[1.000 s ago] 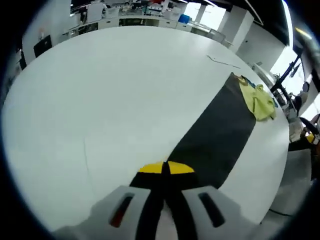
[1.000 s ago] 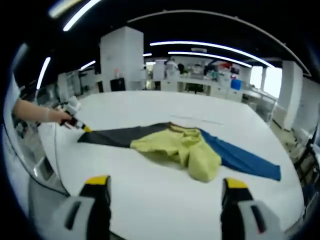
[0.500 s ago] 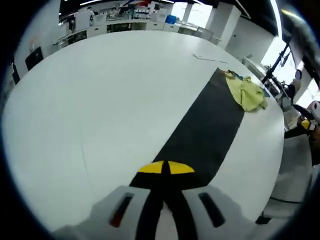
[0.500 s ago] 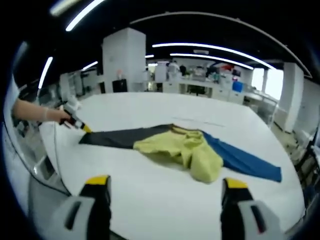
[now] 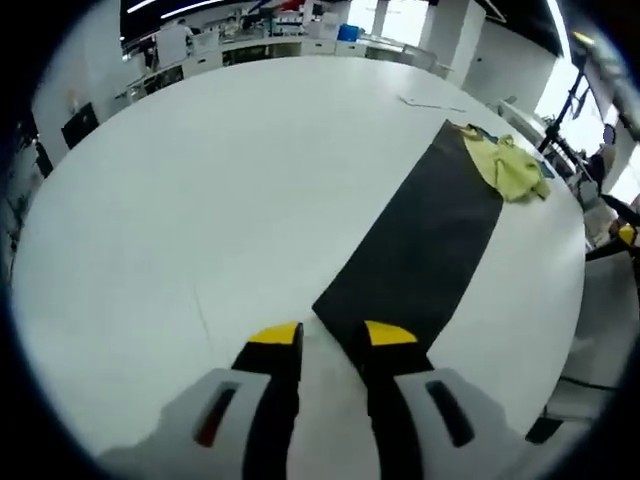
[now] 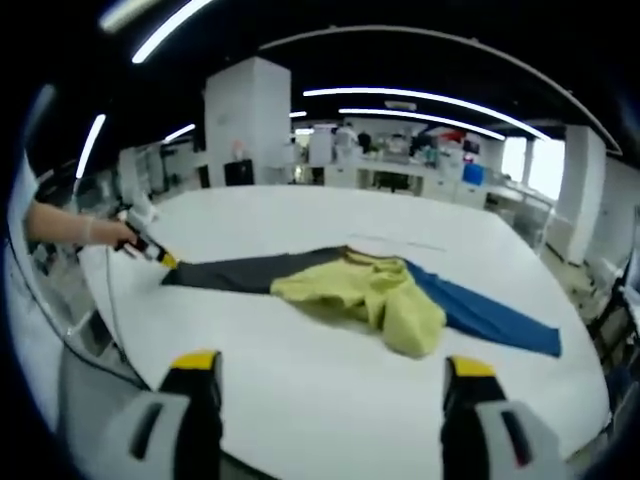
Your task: Fold the garment on the visible template until the final outline fits inside the template.
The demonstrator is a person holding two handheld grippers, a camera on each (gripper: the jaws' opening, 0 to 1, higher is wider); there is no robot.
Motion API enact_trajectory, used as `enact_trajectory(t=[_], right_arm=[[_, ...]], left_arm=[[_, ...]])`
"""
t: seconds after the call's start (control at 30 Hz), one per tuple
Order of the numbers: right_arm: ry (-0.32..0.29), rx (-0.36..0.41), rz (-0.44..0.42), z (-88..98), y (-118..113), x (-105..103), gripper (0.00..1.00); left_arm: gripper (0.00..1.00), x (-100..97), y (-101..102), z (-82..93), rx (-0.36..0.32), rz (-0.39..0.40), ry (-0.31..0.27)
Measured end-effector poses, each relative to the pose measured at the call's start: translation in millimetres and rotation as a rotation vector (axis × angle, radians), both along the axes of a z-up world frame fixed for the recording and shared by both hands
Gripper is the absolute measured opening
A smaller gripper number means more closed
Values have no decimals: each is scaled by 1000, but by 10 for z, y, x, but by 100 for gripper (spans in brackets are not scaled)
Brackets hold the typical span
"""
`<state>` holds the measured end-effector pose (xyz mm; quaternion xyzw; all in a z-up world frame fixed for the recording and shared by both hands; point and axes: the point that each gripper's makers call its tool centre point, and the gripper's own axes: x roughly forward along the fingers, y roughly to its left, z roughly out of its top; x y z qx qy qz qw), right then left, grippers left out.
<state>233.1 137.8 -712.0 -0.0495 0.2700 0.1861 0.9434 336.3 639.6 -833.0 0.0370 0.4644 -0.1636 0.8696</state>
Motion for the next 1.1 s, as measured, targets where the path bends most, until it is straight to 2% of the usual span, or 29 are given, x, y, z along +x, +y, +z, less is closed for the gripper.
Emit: enact_trajectory(t=[0.13, 0.33, 0.43, 0.57, 0.67, 0.83, 0.9, 0.97, 1.1], right_arm=[[0, 5, -9, -16, -11, -42, 91], [7, 1, -12, -38, -32, -64, 91], [4, 0, -15, -32, -51, -66, 91], [4, 1, -16, -37, -45, -73, 91], [3, 8, -18, -47, -40, -72, 91], [6, 9, -13, -54, -11, -77, 91], [6, 8, -13, -57, -14, -78, 91], [7, 8, -14, -60, -22, -83, 91], [9, 11, -17, -72, -39, -92, 91]], left_arm=[[23, -48, -1, -50, -45, 31, 22], [4, -46, -123, -81, -85, 34, 23], [0, -19, -143, -56, -74, 32, 4], [0, -9, -124, 20, -6, 11, -34], [0, 14, -55, 27, 110, -50, -71], [0, 28, -118, -9, 128, -65, -73], [2, 52, -150, 5, 139, -78, -83], [9, 52, -116, 0, 141, -77, -90], [38, 40, -45, -14, 170, -86, -98]])
